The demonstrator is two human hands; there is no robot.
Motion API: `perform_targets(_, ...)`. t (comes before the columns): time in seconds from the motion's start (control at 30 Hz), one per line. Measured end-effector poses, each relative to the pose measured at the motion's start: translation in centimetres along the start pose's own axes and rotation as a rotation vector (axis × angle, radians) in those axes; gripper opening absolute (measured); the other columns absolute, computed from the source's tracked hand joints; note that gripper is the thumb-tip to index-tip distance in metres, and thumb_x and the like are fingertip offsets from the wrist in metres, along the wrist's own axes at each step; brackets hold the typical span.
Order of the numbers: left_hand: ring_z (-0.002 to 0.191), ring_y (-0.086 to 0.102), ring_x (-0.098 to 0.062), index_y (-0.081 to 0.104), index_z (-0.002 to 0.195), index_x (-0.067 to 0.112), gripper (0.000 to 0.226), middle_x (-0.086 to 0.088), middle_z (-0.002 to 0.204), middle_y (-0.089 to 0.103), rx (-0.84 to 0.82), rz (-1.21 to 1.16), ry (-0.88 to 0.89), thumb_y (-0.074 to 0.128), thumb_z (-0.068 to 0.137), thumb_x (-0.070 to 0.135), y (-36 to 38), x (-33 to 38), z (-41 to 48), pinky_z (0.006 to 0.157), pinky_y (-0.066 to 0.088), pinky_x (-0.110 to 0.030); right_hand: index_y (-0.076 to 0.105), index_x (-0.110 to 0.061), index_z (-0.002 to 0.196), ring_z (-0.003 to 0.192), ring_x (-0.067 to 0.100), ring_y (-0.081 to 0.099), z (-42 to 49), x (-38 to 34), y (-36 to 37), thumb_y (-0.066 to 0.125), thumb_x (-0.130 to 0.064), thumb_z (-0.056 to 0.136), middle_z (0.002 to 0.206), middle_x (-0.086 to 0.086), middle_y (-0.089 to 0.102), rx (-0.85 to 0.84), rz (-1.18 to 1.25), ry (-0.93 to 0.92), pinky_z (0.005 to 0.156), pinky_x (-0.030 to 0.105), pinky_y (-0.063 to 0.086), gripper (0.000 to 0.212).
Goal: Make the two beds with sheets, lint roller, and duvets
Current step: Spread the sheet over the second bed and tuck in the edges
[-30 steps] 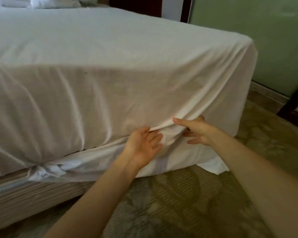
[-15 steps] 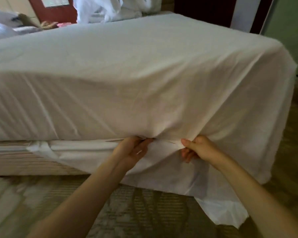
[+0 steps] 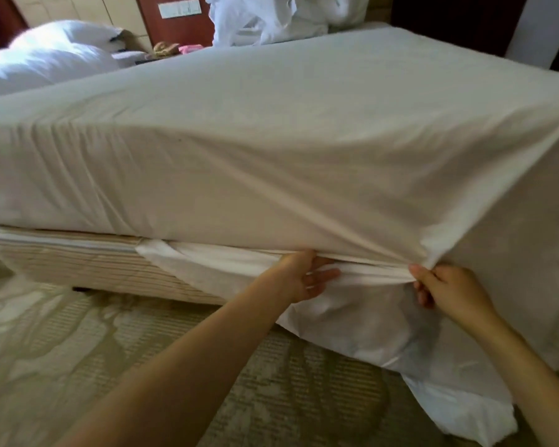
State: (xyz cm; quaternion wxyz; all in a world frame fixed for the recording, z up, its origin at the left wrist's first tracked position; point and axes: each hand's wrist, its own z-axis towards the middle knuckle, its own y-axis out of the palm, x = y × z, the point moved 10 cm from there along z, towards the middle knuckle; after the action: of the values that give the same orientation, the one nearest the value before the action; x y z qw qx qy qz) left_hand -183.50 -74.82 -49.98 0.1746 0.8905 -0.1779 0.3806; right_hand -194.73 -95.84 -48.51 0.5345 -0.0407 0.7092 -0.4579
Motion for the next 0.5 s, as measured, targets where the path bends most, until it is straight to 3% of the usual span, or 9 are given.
perform_targets(0.17, 0.071, 0.063, -0.009, 0.058, 0.086, 0.019, 0.030, 0.008, 0.055, 0.068, -0.023, 0.208, -0.098, 0.033, 0.101, 0.024, -1.6, 0.7, -0.7, 0.062, 0.037, -0.024, 0.063, -0.015, 0.056, 0.056, 0.019, 0.063, -0.6, -0.8, -1.0, 0.048, -0.041, 0.095, 0.049, 0.000, 0.063, 0.016, -0.106, 0.011, 0.071, 0.037, 0.051, 0.049)
perform_targets(0.27, 0.068, 0.062, -0.009, 0.057, 0.084, 0.016, 0.024, 0.006, 0.059, 0.069, 0.021, 0.036, -0.078, 0.038, 0.099, 0.018, -3.9, 1.3, -0.4, 0.060, 0.038, -0.022, 0.063, -0.014, 0.058, 0.057, 0.020, 0.063, -0.7, -0.8, -1.0, 0.048, -0.041, 0.095, 0.051, 0.001, 0.064, -0.001, -0.140, 0.033, 0.071, 0.036, 0.050, 0.049)
perform_targets(0.33, 0.074, 0.062, -0.011, 0.061, 0.090, 0.012, 0.027, 0.003, 0.074, 0.072, 0.024, -0.153, -0.077, 0.036, 0.099, 0.016, -5.0, 0.9, 0.2, 0.065, 0.041, -0.023, 0.063, -0.014, 0.059, 0.057, 0.020, 0.063, -0.8, -0.6, -0.8, 0.048, -0.041, 0.095, 0.051, 0.000, 0.064, 0.020, -0.164, 0.052, 0.072, 0.037, 0.050, 0.048)
perform_targets(0.37, 0.082, 0.062, -0.013, 0.061, 0.099, 0.011, 0.028, 0.002, 0.091, 0.073, 0.003, -0.229, -0.094, 0.034, 0.100, 0.016, -4.9, 0.7, 0.1, 0.073, 0.042, -0.024, 0.063, -0.013, 0.058, 0.057, 0.019, 0.063, -0.8, -0.6, -0.7, 0.048, -0.041, 0.095, 0.051, 0.000, 0.064, 0.034, -0.178, 0.065, 0.073, 0.037, 0.051, 0.049)
perform_targets(0.43, 0.111, 0.059, -0.019, 0.055, 0.121, 0.006, 0.033, -0.002, 0.127, 0.060, -0.070, -0.358, -0.122, 0.030, 0.102, 0.018, -3.6, 0.6, -0.3, 0.092, 0.038, -0.029, 0.063, -0.013, 0.058, 0.056, 0.019, 0.063, -0.5, -0.8, -0.5, 0.047, -0.041, 0.096, 0.051, 0.000, 0.064, 0.043, -0.211, 0.107, 0.073, 0.037, 0.052, 0.049)
perform_targets(0.5, 0.131, 0.044, -0.023, 0.045, 0.130, 0.004, 0.034, -0.008, 0.144, 0.044, -0.147, -0.443, -0.125, 0.028, 0.103, 0.017, -1.6, 1.0, -0.9, 0.104, 0.033, -0.032, 0.063, -0.012, 0.059, 0.055, 0.019, 0.063, -0.5, -1.1, -0.2, 0.047, -0.039, 0.097, 0.053, 0.000, 0.065, 0.048, -0.221, 0.152, 0.072, 0.037, 0.053, 0.049)
